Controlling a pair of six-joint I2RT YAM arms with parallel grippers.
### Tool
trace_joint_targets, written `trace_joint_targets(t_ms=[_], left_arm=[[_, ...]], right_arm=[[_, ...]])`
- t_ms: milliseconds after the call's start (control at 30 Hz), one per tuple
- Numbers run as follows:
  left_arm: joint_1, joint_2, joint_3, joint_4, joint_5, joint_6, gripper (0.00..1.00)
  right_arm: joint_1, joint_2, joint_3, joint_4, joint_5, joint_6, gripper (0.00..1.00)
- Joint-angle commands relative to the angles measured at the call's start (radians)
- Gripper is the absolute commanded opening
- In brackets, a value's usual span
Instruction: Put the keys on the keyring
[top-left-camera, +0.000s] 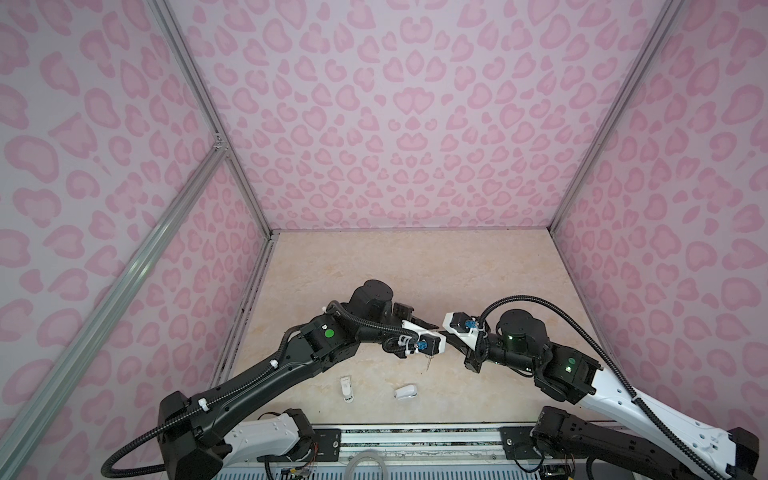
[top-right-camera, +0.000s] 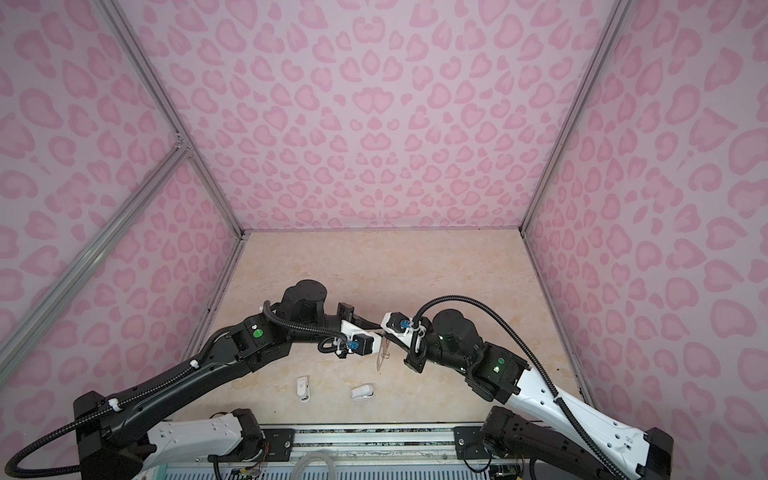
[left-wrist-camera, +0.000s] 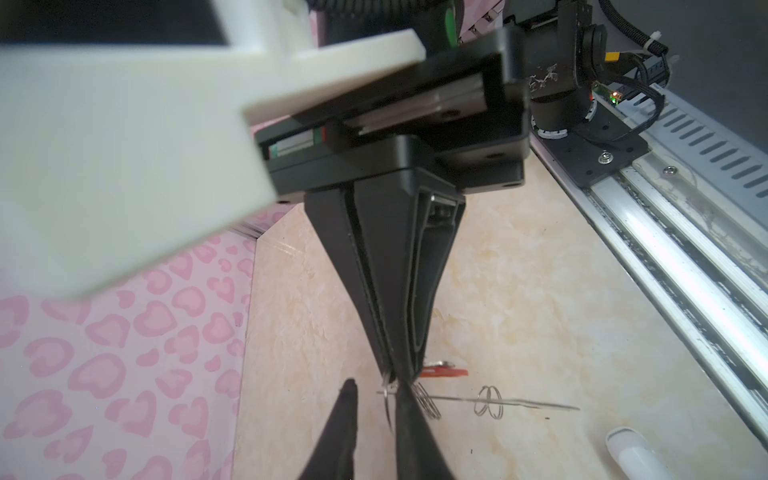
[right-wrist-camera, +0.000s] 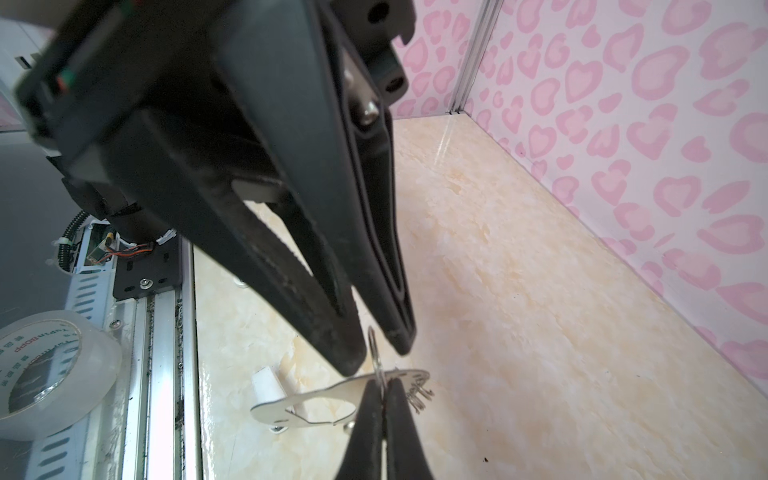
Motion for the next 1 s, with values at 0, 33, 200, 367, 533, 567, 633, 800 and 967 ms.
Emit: trace_joint_targets(t_ms=[0,33,200,367,533,567,633,800,967], left_arm=[[0.0,0.008,0.015,-0.011,-0.013,0.013,0.19],[0.0,0.01,0.014,-0.015,-0.014,0.013,0.19],[0.0,0.022,0.016,-0.027,-0.022,0.013,0.13],[0.0,0.035,0.023,-0.028,-0.021,-0.007,0.03],[0.034,0.036,0.022,0.022,0.049,-0.112,0.03],[0.048,0.032,0.02,0.039,0.076,-0.139,0.03],[0.073,0.021,0.007,0.083,0.131,-0.192,0.03],[0.111,0.002,-0.033,0.194,0.207,-0.292,0.03],[0.137,-0.007,-0.088,0.351,0.251,-0.426,0.03]], right_arm=[[0.0,0.001,0.007,0.032,-0.006,0.009,0.0],[0.0,0.003,0.007,0.034,-0.004,0.01,0.0],[0.0,0.01,0.01,0.04,-0.006,0.008,0.0],[0.0,0.011,0.012,0.044,-0.006,0.0,0.0],[-0.003,-0.048,-0.028,0.048,0.078,-0.022,0.22],[-0.006,-0.066,-0.041,0.054,0.09,-0.026,0.24],[-0.011,-0.111,-0.07,0.073,0.11,-0.036,0.27],[-0.012,-0.174,-0.113,0.124,0.113,-0.072,0.26],[-0.012,-0.16,-0.094,0.142,0.117,-0.134,0.24]])
